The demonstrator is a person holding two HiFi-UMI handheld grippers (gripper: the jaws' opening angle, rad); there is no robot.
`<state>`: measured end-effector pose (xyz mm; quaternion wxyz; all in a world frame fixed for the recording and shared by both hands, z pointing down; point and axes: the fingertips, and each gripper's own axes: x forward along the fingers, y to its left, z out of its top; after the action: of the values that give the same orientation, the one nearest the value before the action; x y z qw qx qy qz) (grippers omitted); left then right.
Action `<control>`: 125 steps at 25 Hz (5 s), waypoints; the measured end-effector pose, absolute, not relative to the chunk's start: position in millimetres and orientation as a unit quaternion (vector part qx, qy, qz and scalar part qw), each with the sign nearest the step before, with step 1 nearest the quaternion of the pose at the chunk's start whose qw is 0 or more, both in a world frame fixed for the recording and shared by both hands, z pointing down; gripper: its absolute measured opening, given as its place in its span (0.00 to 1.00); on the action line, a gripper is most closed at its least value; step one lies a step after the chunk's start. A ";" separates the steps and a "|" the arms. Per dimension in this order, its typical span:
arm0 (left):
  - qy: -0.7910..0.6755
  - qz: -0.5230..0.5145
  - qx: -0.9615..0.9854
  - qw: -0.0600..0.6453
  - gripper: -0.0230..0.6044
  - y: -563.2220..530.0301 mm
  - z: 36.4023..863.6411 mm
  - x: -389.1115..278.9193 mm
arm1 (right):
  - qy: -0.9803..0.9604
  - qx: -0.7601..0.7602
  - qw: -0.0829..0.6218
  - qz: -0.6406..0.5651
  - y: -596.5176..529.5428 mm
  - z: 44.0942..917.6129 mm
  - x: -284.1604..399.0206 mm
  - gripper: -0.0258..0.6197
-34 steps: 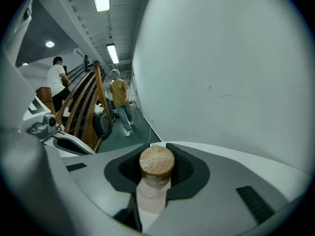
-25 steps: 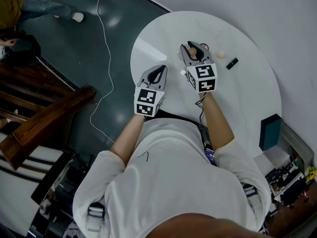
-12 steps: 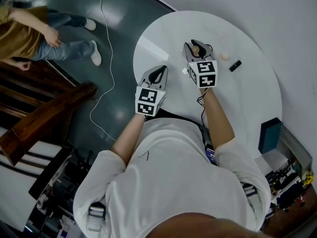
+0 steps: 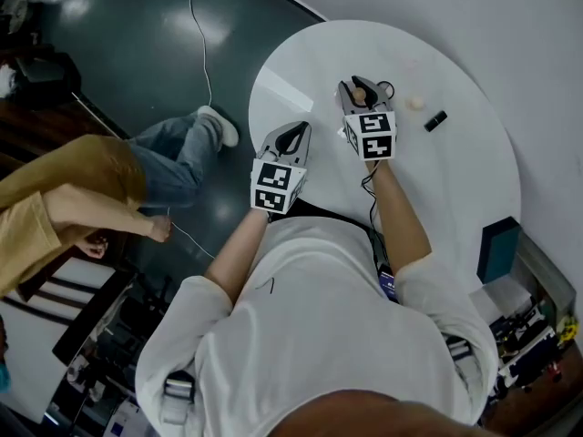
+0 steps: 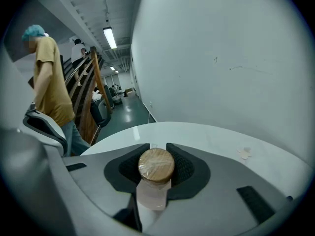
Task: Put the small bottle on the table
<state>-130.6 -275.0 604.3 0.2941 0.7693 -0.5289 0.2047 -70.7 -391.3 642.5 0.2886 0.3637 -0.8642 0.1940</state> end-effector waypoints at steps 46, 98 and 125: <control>-0.328 0.216 0.890 0.230 0.06 -244.3 579.7 -8.5 | -0.739 0.592 0.222 0.233 -229.4 588.8 100.4 0.05; -0.349 0.031 0.936 0.033 0.06 -287.5 345.1 12.1 | -0.742 0.664 0.086 0.034 -256.4 350.9 128.9 0.04; -0.348 0.040 0.935 0.043 0.06 -290.5 356.5 14.7 | -0.731 0.673 0.107 0.040 -255.2 358.3 139.9 0.04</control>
<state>14.7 -290.5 356.5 0.0432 0.9355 -0.3485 0.0398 139.9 -255.2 358.3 0.1072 0.6727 -0.7310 0.0396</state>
